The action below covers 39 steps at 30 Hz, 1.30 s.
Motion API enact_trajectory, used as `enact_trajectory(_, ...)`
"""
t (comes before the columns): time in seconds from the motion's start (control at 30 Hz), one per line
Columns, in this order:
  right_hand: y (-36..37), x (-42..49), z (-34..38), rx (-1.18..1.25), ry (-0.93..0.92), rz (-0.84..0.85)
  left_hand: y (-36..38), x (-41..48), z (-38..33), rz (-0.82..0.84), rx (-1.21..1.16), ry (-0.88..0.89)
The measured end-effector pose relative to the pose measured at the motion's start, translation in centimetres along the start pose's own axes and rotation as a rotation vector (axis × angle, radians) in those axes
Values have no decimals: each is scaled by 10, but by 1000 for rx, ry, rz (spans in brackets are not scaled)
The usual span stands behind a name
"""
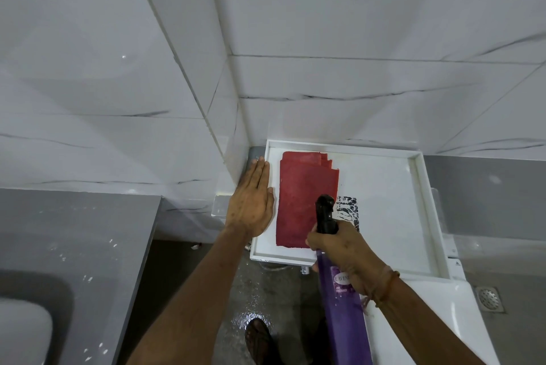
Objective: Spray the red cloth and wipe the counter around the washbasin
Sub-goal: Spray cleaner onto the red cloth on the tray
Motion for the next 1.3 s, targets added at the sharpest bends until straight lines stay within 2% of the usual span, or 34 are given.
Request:
enact_trajectory(0.1,-4,3,-2,51,30,-51,-1,0,-1,5,-2,-1)
enact_trajectory(0.23,-1,2,-1,80,33,1,-2,0,-2,10,6,1)
enact_trajectory(0.4,-4,7,-1,97,31,-48,-3,0,-2,18,2,-4)
enact_trajectory(0.53,0,5,2,114,38,15,-4,0,-3,5,-2,0)
enact_trajectory(0.67,-5,7,3,108,40,-20,-2,0,0,22,10,-14)
enact_trajectory(0.8,-6,2,9,173,21,52,-1,0,0,19,9,-12)
enact_trajectory(0.9,-19,-3,29,198,-169,24,-1,0,-1,33,-5,-14)
enact_trajectory(1.1,-92,-9,80,369,-711,-287,1,0,1,14,-2,2)
enact_trajectory(1.2,-122,2,85,398,-837,-444,2,-1,2,2,12,6)
enact_trajectory(1.3,-138,23,79,406,-843,-550,2,-1,4,-6,5,3)
Point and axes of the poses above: each hand's wrist, its own x-axis towards the middle knuckle, its own y-axis out of the palm, z = x × y, the point moved 7 cm from there along x, towards the middle knuckle, and after that the axes turned 15 degrees about -z, right-handed, at the moved point
